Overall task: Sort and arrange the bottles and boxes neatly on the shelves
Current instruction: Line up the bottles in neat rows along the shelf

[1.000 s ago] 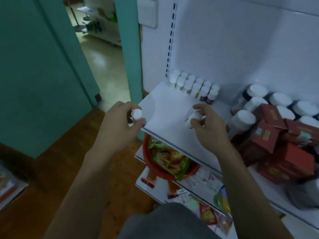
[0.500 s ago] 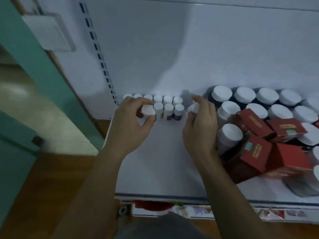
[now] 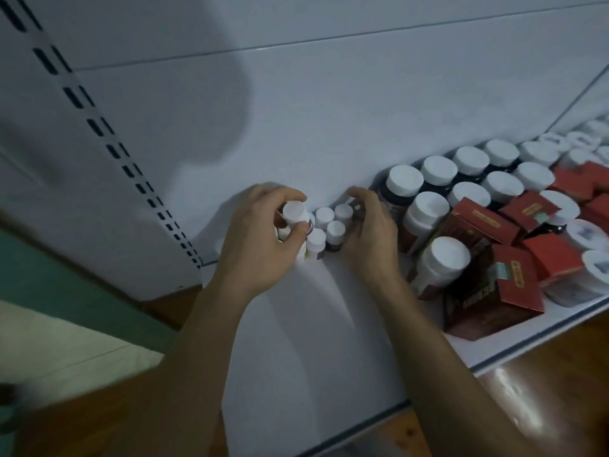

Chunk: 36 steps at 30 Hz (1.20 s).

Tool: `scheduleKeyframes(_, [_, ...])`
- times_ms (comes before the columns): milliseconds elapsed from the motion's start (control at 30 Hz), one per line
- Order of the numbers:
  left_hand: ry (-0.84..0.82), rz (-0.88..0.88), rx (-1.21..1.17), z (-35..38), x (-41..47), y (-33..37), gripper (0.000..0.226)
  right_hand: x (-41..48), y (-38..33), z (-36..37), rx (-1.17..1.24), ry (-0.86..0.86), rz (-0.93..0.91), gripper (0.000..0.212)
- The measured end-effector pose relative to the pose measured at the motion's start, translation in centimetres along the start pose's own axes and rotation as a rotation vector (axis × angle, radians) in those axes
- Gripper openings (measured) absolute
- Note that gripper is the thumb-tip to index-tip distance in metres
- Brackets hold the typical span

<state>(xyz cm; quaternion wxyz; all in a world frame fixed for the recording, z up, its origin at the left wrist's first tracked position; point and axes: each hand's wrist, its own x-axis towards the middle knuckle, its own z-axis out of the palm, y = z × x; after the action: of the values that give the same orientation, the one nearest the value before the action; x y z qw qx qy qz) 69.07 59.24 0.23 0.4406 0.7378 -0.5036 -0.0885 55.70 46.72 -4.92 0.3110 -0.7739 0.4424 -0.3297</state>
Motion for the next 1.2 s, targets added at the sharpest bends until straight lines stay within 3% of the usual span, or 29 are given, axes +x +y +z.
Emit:
scheduleKeyframes(67, [0.023, 0.025, -0.001, 0.4, 0.5, 0.0, 0.029, -0.3, -0.1, -0.5, 0.029, 0.046, -0.034, 0.060])
scheduleKeyframes(167, [0.045, 0.063, -0.032, 1.4, 0.8, 0.4, 0.029, -1.4, 0.0, -1.4, 0.016, 0.101, -0.233, 0.051])
scheduleKeyframes(333, [-0.044, 0.111, -0.092, 3.2, 1.7, 1.2, 0.027, -1.8, 0.2, -1.5, -0.005, 0.073, -0.419, 0.044])
scheduleKeyframes(400, [-0.076, 0.125, -0.141, 3.7, 1.6, 1.3, 0.031, -1.8, 0.4, -1.3, 0.000, 0.118, -0.377, 0.038])
scheduleKeyframes(533, [-0.031, 0.158, -0.018, 3.6, 1.3, 0.2, 0.034, -2.1, 1.2, -0.9, 0.073, 0.172, -0.071, 0.037])
scheduleKeyframes(700, [-0.119, 0.099, 0.128, 3.8, 1.7, -1.5, 0.024, -2.2, 2.2, 0.5, -0.089, 0.067, 0.074, 0.029])
scheduleKeyframes(933, [-0.130, 0.094, 0.189, 4.5, 1.5, -2.1, 0.025, -1.8, 1.2, 0.0, 0.016, -0.030, 0.103, 0.044])
scheduleKeyframes(1200, [-0.177, 0.137, 0.236, 3.5, 1.5, -1.6, 0.023, -3.6, 0.1, -2.1, -0.066, -0.140, 0.129, 0.061])
